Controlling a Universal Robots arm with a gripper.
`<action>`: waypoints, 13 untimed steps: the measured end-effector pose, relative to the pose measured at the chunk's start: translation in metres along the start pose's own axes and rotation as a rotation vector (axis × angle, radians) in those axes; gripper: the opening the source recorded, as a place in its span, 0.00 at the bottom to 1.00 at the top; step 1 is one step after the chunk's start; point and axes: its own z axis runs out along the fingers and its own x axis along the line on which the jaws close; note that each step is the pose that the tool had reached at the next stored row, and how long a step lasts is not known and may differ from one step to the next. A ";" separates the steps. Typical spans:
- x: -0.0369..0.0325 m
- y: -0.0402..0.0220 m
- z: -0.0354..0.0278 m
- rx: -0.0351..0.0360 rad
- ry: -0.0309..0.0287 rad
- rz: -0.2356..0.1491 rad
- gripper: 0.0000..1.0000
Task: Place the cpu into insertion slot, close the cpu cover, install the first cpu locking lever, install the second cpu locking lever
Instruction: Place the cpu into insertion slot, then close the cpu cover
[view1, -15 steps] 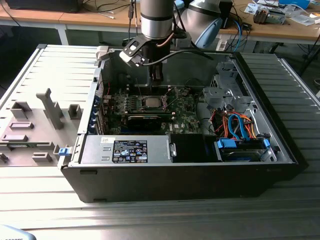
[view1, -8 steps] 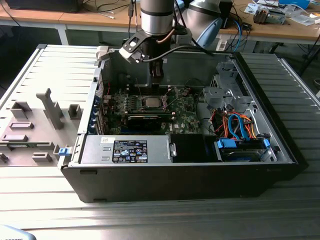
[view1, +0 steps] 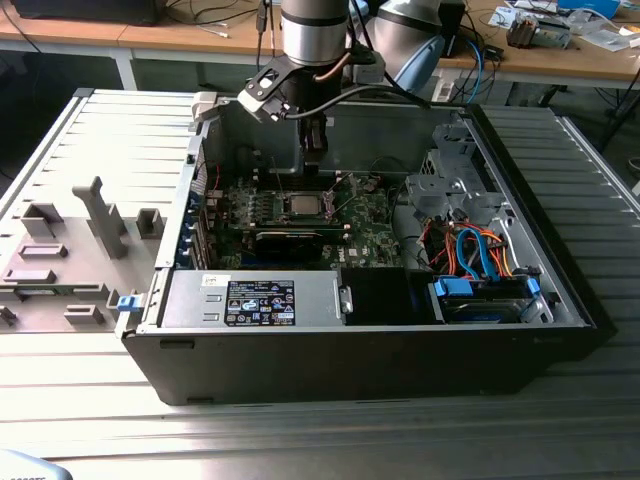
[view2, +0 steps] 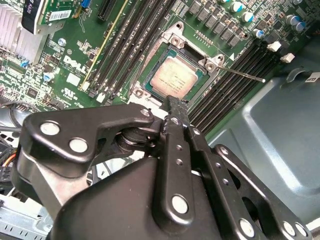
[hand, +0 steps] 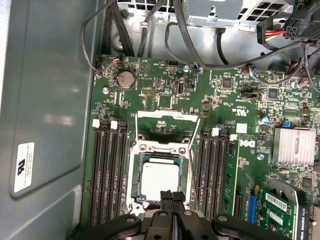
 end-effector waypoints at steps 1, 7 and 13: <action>0.0000 0.0000 0.0000 -0.0001 0.0000 0.000 0.11; -0.0001 0.0008 0.0000 0.0000 -0.0001 0.000 0.11; -0.0006 0.0067 0.0002 -0.0001 0.0000 0.000 0.11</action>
